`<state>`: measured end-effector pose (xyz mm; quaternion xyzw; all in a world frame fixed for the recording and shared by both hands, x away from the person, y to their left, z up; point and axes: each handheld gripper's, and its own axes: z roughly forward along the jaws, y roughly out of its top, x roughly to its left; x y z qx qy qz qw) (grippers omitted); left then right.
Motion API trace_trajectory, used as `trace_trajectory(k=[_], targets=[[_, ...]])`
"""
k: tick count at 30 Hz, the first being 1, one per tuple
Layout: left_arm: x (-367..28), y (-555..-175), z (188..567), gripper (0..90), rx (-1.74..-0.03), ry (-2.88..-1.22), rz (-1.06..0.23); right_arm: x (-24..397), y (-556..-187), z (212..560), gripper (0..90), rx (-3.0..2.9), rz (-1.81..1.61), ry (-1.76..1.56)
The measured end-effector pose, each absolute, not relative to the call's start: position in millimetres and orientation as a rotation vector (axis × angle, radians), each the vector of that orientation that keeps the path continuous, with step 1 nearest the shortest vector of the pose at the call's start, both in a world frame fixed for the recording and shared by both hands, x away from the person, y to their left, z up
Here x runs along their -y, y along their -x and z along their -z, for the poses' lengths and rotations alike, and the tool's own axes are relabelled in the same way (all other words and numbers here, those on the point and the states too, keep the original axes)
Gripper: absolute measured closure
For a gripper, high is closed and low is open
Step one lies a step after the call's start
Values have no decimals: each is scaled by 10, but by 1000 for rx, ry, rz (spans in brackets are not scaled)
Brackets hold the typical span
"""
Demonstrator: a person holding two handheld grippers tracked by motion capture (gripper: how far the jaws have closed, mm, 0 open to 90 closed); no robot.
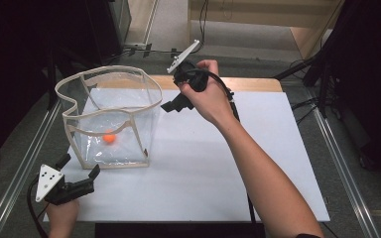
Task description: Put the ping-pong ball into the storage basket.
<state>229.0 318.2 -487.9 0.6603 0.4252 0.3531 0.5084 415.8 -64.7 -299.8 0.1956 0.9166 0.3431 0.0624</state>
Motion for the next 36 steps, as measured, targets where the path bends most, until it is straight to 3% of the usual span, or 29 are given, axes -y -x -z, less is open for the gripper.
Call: trace_trajectory(k=[36], targets=[[-3182,-2288,4880,0,-1023,-1595,-852,1057,-3716,3371,0,-2720,-1092,-621]])
